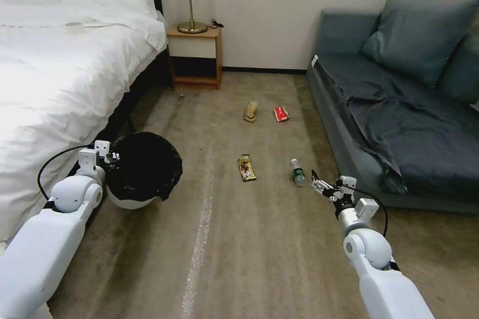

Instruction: Pick up the trash bin, then pick up the garbage on the floor and place it into the trash bin.

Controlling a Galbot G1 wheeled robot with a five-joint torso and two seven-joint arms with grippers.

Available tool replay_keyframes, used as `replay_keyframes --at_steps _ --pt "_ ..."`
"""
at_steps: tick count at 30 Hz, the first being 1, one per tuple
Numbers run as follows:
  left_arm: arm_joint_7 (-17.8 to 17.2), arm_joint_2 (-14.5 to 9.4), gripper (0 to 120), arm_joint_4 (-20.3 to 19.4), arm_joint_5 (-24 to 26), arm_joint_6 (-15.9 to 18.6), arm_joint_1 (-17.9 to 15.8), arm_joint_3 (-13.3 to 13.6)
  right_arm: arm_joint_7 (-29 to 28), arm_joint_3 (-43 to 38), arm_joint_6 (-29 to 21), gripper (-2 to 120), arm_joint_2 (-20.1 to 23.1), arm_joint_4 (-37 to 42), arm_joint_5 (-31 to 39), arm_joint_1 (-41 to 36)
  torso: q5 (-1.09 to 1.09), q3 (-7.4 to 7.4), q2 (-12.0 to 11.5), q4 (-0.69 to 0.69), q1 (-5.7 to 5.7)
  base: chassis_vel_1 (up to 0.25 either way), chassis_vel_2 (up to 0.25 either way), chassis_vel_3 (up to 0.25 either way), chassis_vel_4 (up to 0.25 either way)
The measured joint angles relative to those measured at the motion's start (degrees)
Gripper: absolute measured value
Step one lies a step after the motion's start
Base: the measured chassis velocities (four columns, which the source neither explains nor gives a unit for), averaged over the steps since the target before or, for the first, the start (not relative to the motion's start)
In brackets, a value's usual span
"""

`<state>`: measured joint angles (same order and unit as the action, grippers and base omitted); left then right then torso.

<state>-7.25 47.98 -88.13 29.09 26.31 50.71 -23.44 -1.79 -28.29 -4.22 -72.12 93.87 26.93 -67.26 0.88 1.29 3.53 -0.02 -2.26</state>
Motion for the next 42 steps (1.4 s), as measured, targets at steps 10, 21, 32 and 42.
replay_keyframes --at_steps 10,21,32,42 --pt "-0.6 -5.04 4 -3.83 1.81 3.18 2.12 -1.61 -0.11 0.22 1.9 100 0.4 -0.74 -2.3 -0.03 -0.01 0.0 0.0 0.0 0.0 0.0 0.0 0.0 0.0" --pt "2.1 -7.82 4 -3.46 2.22 2.52 2.03 -1.51 0.75 0.03 2.77 100 1.14 -2.06 -1.51 0.15 -0.01 0.0 0.0 0.0 0.0 0.0 0.0 0.0 0.0" --pt "2.97 -8.32 4 -3.01 4.02 2.42 0.83 -0.47 2.54 -0.16 3.45 100 2.08 -3.21 0.96 0.19 -0.01 0.0 -0.01 0.0 0.0 0.0 0.0 0.0 0.0" --pt "3.03 -7.97 4 -2.96 3.52 2.03 1.56 -0.42 2.78 -0.31 3.85 100 1.94 -3.42 1.08 -0.16 0.01 0.0 -0.01 0.0 0.0 0.0 0.0 0.0 0.0"
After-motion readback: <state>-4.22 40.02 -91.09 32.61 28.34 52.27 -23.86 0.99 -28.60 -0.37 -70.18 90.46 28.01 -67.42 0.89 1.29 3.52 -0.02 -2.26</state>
